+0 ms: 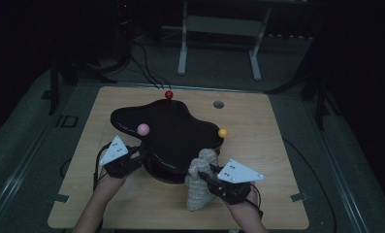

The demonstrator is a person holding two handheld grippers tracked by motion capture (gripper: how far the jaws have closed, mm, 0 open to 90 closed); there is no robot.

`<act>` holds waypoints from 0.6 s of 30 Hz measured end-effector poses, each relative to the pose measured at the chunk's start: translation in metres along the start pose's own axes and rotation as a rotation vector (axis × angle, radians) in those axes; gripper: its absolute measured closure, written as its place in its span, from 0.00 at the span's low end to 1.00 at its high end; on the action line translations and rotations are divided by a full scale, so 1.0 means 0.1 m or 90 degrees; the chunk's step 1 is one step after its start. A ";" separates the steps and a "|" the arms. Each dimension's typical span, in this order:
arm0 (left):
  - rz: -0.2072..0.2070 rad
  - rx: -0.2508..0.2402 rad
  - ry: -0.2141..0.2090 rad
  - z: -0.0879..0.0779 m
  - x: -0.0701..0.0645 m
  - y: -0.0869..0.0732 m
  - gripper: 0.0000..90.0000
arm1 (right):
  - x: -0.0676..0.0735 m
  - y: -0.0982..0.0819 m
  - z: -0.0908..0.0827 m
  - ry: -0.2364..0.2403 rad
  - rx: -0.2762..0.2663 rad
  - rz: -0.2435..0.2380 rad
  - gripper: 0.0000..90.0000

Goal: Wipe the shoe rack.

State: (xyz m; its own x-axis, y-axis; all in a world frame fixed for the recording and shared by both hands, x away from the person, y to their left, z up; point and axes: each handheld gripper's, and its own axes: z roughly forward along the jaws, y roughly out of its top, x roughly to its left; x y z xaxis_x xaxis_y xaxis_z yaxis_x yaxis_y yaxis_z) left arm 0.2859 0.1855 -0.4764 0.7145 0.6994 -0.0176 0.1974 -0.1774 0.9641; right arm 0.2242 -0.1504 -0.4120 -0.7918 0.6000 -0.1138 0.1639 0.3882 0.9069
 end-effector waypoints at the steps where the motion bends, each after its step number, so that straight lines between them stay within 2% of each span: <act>1: -0.001 0.001 0.000 0.00 0.00 0.00 0.83 | 0.02 0.03 -0.02 0.004 -0.009 -0.001 0.79; 3: 0.000 0.001 0.001 0.00 0.00 0.00 0.83 | 0.06 0.08 -0.04 0.013 -0.018 -0.011 0.80; 7: -0.007 -0.002 0.002 0.00 0.00 0.00 0.83 | 0.10 -0.06 0.07 0.008 0.008 -0.013 0.80; 9: -0.007 -0.003 0.003 0.00 -0.01 -0.01 0.83 | 0.11 -0.07 0.07 0.009 0.013 -0.007 0.79; 15: -0.004 0.000 0.000 0.00 -0.01 0.00 0.83 | 0.22 0.16 -0.10 0.026 -0.036 -0.037 0.79; 18: -0.006 0.001 0.003 0.00 -0.02 0.00 0.83 | 0.27 0.08 -0.01 0.031 -0.012 -0.041 0.79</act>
State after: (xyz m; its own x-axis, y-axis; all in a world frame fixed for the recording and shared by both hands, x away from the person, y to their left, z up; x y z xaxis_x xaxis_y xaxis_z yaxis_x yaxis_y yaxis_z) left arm 0.2847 0.1841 -0.4763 0.7093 0.7045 -0.0249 0.2044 -0.1718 0.9637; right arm 0.2037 -0.1318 -0.4075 -0.8279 0.5398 -0.1523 0.1014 0.4111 0.9059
